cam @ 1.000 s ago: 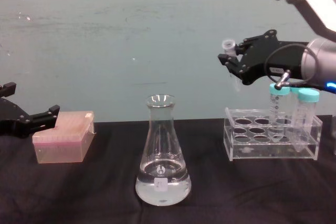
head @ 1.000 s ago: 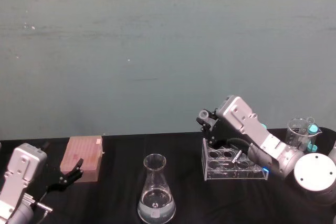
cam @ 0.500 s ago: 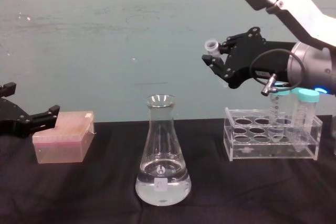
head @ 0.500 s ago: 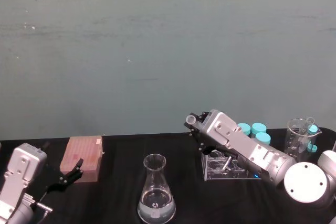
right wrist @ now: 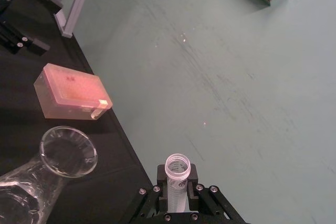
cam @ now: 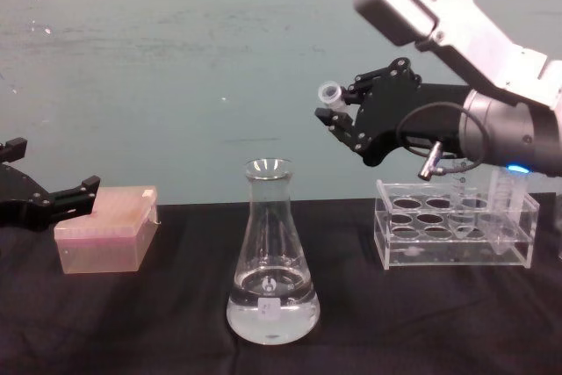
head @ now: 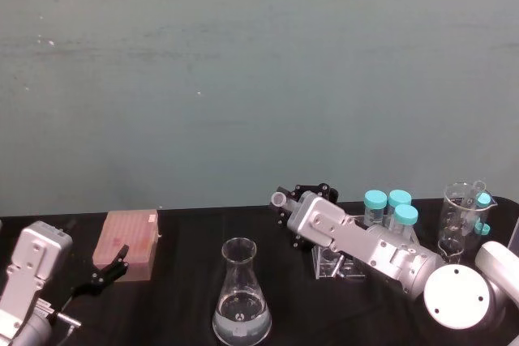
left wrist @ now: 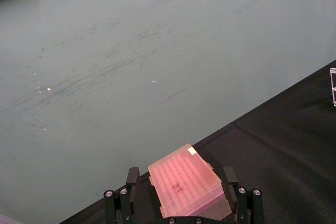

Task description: Pour the liquid from the test tube into the beaker using one hand.

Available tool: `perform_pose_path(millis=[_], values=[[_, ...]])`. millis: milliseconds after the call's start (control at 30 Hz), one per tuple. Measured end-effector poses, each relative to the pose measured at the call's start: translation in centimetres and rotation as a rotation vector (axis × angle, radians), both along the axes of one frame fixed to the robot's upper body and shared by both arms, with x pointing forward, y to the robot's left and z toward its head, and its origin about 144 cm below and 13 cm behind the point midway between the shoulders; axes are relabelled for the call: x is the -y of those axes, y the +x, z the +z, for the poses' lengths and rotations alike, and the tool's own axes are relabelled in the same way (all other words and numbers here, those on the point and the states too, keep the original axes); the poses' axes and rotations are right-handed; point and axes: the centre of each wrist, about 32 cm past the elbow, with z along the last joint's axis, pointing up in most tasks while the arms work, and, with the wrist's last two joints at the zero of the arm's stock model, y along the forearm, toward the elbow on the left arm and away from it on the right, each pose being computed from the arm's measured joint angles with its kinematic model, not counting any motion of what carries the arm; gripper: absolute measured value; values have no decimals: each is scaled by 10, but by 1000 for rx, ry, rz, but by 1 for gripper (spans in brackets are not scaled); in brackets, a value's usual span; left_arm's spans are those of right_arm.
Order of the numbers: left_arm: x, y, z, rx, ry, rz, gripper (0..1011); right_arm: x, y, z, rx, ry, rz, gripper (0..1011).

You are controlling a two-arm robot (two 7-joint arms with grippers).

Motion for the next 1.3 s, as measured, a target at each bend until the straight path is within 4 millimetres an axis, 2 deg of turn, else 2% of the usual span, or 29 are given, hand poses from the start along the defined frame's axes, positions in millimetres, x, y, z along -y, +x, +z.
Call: perform_pose_path(millis=[567,1300], values=[[0,0,0,0,0,0,1000,-18,-6,-6,59,-81,19,199],[0,0,0,0,0,0,1000,-24,-10,-16,162,-189,26,199]])
